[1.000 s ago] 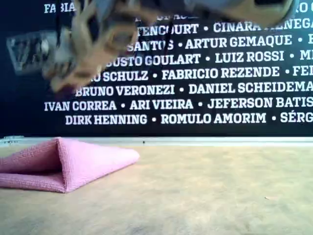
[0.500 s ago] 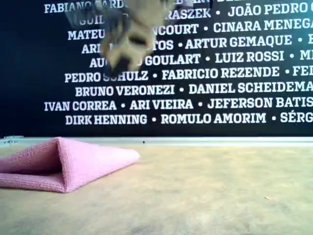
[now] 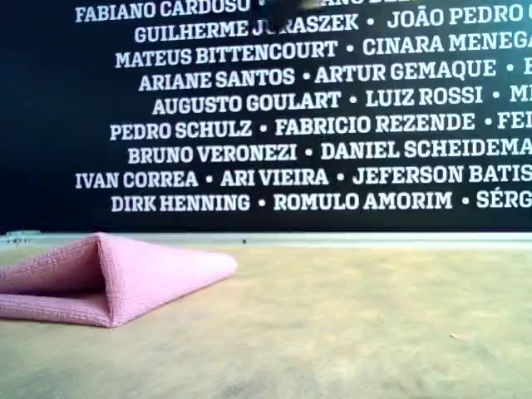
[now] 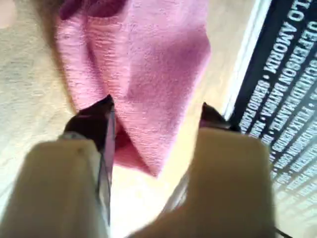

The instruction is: Fold a cloth

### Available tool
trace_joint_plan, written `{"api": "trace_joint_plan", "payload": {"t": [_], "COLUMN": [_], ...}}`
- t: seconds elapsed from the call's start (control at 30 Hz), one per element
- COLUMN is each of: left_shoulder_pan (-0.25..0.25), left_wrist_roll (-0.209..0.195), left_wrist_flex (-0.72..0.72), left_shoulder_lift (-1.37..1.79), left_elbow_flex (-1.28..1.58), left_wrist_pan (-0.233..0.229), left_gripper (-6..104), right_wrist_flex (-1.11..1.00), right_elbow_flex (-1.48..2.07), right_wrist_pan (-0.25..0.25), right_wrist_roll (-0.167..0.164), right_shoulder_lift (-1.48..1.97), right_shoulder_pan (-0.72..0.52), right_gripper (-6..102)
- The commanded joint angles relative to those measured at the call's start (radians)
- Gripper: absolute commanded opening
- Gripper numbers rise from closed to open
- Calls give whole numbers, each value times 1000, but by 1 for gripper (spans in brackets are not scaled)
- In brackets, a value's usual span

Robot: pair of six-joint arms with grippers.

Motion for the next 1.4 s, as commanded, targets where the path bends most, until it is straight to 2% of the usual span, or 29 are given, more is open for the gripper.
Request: {"api": "trace_joint_plan", "payload": {"t": [0.0, 0.1, 0.13, 0.2, 0.27, 0.33, 0.4, 0.57, 0.7, 0.77, 0.87, 0.97, 1.03, 1.23, 1.3, 1.37], "left_shoulder_pan": [28, 71, 95, 158, 212, 216, 215, 227, 218, 216, 216, 229, 230, 232, 232, 232], "left_wrist_roll": [5, 6, 6, 6, 6, 6, 6, 6, 6, 6, -6, 5, 5, 5, 5, 5], "left_wrist_flex": [2, 2, 2, 2, 2, 2, 2, 2, 2, 2, 2, 2, 2, 0, 0, 2], "left_shoulder_lift": [14, 14, 14, 14, 14, 14, 14, 14, 14, 15, 17, 18, 20, 23, 23, 21], "left_elbow_flex": [-97, -78, -77, -74, -81, -86, -81, -72, -71, -71, -71, -46, -23, 14, 14, 14], "left_wrist_pan": [-5, -5, -5, -5, -3, -2, 9, -2, -2, 15, 15, 0, 15, 18, 17, 6], "left_gripper": [60, 60, 60, 60, 60, 60, 60, 60, 60, 60, 58, 48, 37, 3, -3, -2], "right_wrist_flex": [-41, -107, -129, -169, -209, -273, -365, -581, -761, -851, -963, -1058, -1101, -1140, -1141, -1149], "right_elbow_flex": [104, 221, 259, 336, 428, 540, 673, 1078, 1390, 1532, 1729, 1884, 1968, 2086, 2126, 2160], "right_wrist_pan": [-6, -14, -14, -14, -15, -15, -8, 0, 2, 2, 2, 2, 2, 2, 2, 2], "right_wrist_roll": [-8, -15, -28, -78, -152, -206, -233, -235, -235, -229, -222, -221, -221, -221, -221, -224], "right_shoulder_lift": [186, 219, 227, 267, 350, 449, 546, 861, 1104, 1223, 1391, 1511, 1580, 1598, 1598, 1600], "right_shoulder_pan": [-141, -259, -288, -328, -357, -373, -376, -376, -377, -399, -465, -529, -561, -571, -571, -571], "right_gripper": [1, 1, 1, 1, 1, 1, 1, 1, 1, 1, 1, 1, 1, 0, 1, 1]}}
